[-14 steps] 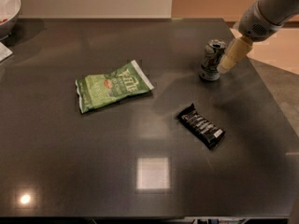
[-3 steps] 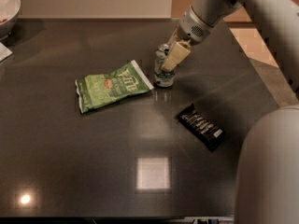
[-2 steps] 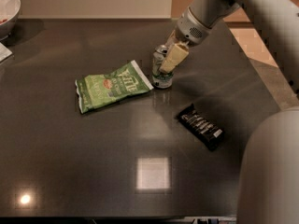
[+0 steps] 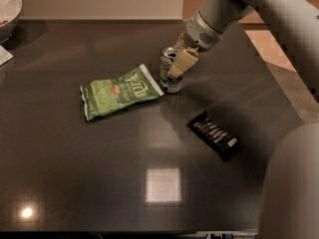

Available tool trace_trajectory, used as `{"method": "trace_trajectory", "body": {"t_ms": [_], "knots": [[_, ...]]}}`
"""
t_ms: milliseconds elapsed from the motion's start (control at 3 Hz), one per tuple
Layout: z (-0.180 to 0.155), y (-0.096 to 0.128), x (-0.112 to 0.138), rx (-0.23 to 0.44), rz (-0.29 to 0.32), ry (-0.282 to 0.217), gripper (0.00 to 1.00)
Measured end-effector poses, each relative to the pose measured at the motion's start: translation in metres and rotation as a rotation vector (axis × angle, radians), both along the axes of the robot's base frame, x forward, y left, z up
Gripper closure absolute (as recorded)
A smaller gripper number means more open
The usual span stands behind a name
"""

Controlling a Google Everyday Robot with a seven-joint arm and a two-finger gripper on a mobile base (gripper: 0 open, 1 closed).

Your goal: Move 7up can near green jalapeno chip bag

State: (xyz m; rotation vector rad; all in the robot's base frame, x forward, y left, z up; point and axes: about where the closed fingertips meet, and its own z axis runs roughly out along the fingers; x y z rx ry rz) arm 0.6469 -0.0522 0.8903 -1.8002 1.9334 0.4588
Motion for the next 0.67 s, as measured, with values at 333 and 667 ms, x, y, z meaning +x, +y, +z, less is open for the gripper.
{"method": "trace_trajectory", "body": {"t_ms": [333, 667], "knots": [[-0.002, 0.002, 0.001, 0.001, 0.001, 0.001, 0.0], [-0.0021, 0.002, 0.0011, 0.001, 0.001, 0.001, 0.0]]}}
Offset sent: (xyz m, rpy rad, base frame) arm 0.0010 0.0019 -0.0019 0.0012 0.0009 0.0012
